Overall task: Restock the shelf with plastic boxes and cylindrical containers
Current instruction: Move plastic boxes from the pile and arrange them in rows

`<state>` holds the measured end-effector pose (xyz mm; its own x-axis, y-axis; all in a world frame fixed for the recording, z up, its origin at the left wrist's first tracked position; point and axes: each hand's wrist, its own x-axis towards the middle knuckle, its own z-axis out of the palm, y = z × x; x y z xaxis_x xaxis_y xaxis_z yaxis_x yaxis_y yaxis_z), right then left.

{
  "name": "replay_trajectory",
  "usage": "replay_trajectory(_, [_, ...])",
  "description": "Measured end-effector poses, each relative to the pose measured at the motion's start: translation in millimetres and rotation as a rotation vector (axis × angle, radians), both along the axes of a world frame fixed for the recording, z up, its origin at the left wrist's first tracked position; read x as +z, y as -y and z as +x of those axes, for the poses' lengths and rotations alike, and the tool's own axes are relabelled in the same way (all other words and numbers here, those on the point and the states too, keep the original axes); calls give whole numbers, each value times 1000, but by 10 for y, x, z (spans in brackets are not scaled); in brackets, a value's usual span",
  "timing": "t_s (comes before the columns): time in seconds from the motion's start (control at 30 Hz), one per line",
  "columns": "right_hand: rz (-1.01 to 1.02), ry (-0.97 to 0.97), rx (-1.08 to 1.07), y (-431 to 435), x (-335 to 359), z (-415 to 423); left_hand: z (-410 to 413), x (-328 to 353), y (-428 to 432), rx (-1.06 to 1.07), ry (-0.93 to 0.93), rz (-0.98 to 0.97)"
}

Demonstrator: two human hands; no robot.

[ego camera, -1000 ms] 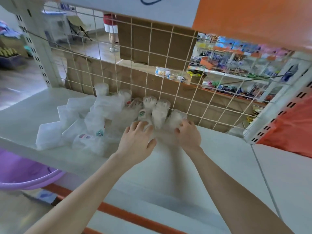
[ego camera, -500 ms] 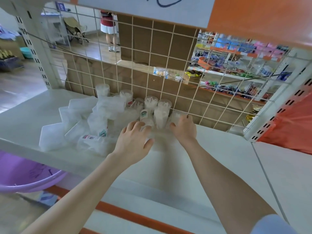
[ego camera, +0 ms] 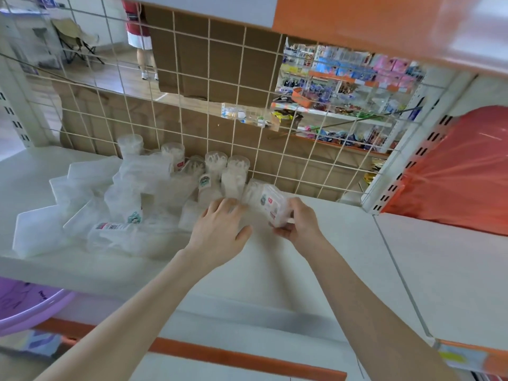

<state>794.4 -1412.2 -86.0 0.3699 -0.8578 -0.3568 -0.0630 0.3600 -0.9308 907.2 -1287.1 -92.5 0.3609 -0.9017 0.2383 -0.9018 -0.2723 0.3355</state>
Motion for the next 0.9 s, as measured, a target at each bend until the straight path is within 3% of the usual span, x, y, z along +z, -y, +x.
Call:
replay_trajectory(0.1, [189, 116, 55, -59, -5, -113, -48, -1, 53, -28, -32, -5])
replay_trajectory(0.17, [235, 91, 108, -71, -7, -157, -46, -1, 73, -49, -43, 4])
replay_trajectory(0.57, [184, -107, 422, -33, -43, -180, 68, -9, 50, -202, -66, 33])
replay_trajectory(0.63, [100, -141, 439, -27, -55, -187, 81, -16, 39, -189, -59, 33])
replay_trajectory(0.77, [-359, -263, 477, -23, -56, -235, 102, -44, 20, -172, -53, 59])
replay_trajectory(0.9, [-745, -404, 673, -57, -31, -275, 107, -61, 16, -171, -55, 64])
